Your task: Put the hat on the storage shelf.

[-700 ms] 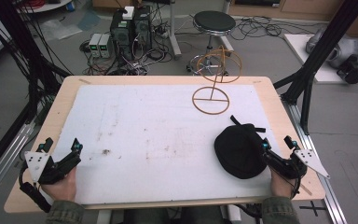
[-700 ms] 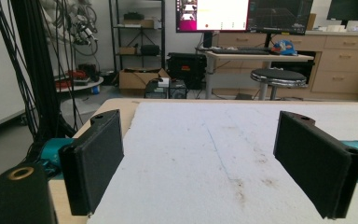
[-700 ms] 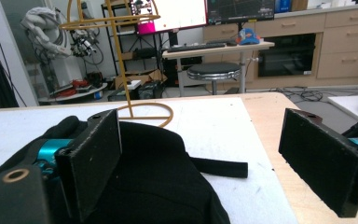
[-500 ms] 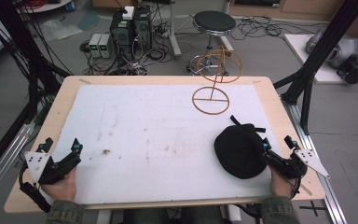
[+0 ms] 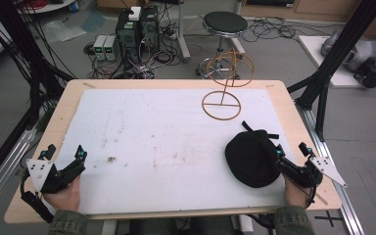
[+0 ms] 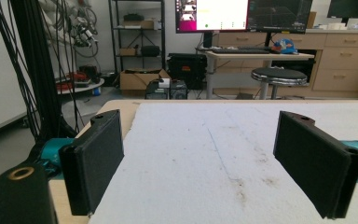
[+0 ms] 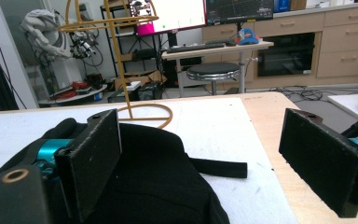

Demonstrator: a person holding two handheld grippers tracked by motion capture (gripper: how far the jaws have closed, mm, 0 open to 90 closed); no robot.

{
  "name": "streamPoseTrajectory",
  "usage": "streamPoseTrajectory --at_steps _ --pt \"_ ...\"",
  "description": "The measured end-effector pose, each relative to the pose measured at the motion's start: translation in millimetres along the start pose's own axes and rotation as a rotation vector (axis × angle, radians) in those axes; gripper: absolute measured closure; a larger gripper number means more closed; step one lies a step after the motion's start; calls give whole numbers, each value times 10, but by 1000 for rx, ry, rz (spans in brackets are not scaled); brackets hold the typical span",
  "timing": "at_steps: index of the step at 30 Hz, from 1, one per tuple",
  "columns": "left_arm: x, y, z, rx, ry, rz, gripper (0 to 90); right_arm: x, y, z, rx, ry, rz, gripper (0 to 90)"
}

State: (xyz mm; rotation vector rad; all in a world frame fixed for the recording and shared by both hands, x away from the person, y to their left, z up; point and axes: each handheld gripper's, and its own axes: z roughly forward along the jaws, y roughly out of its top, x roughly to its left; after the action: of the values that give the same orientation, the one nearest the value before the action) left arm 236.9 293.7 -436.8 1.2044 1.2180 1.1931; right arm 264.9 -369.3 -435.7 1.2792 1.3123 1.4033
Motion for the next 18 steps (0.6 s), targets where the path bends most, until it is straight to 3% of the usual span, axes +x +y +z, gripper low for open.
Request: streamPoseTrajectory --at_steps 9,18 --pt "-1 0 2 1 -1 0 165 -6 3 -3 4 0 3 121" --pt "6 1 1 3 0 -2 167 -6 101 -47 -4 33 31 121"
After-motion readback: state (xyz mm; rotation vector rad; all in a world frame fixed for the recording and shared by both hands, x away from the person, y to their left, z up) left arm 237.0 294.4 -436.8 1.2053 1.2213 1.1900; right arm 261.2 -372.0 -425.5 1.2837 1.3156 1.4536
